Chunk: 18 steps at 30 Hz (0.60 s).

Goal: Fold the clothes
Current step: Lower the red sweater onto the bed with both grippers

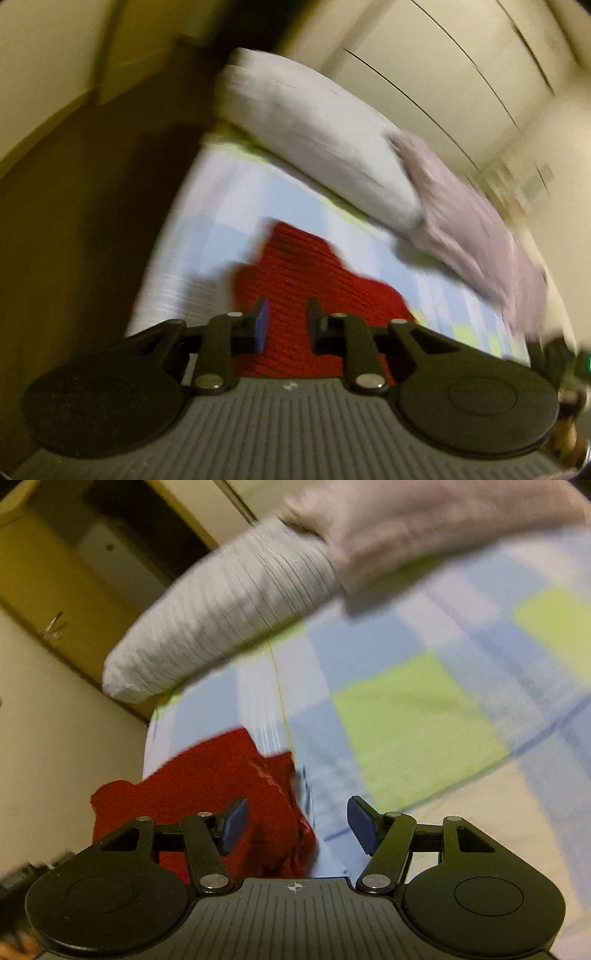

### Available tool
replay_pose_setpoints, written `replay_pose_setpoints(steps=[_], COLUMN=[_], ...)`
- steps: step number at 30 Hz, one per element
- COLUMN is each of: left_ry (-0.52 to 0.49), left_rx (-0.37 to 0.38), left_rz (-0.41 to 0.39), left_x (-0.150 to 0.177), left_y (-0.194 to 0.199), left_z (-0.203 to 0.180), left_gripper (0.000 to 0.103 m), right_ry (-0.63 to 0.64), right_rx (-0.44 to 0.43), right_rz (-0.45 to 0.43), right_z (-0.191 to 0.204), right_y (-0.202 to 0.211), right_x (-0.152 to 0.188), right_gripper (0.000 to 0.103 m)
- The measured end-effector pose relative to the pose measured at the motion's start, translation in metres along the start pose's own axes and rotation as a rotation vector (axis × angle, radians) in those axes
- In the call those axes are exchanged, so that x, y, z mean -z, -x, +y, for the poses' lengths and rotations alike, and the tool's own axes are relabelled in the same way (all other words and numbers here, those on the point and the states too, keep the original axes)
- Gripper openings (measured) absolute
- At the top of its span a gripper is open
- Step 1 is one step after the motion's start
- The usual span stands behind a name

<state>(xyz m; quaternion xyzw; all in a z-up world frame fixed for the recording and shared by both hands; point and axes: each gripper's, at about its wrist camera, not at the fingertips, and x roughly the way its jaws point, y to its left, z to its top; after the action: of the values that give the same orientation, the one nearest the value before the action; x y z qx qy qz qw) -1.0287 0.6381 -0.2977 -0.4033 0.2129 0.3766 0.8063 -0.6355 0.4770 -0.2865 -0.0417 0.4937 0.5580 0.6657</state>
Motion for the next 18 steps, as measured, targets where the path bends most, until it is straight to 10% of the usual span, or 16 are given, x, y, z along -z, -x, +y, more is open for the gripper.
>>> replay_pose_setpoints(steps=[8,18], left_ry=[-0.344,-0.282], left_rx=[-0.122,-0.16], left_rz=[0.153,0.176], left_x=[0.048,0.06], left_y=[-0.037,-0.046], left_z=[-0.063,-0.05], left_gripper=[0.015,0.019], right_ry=[0.339,0.533], right_rx=[0.017,0.116], right_rz=[0.067,0.161], right_z=[0.074,0.08], right_y=[-0.013,-0.081], right_x=[0.049,0.083], right_gripper=[0.052,0.048])
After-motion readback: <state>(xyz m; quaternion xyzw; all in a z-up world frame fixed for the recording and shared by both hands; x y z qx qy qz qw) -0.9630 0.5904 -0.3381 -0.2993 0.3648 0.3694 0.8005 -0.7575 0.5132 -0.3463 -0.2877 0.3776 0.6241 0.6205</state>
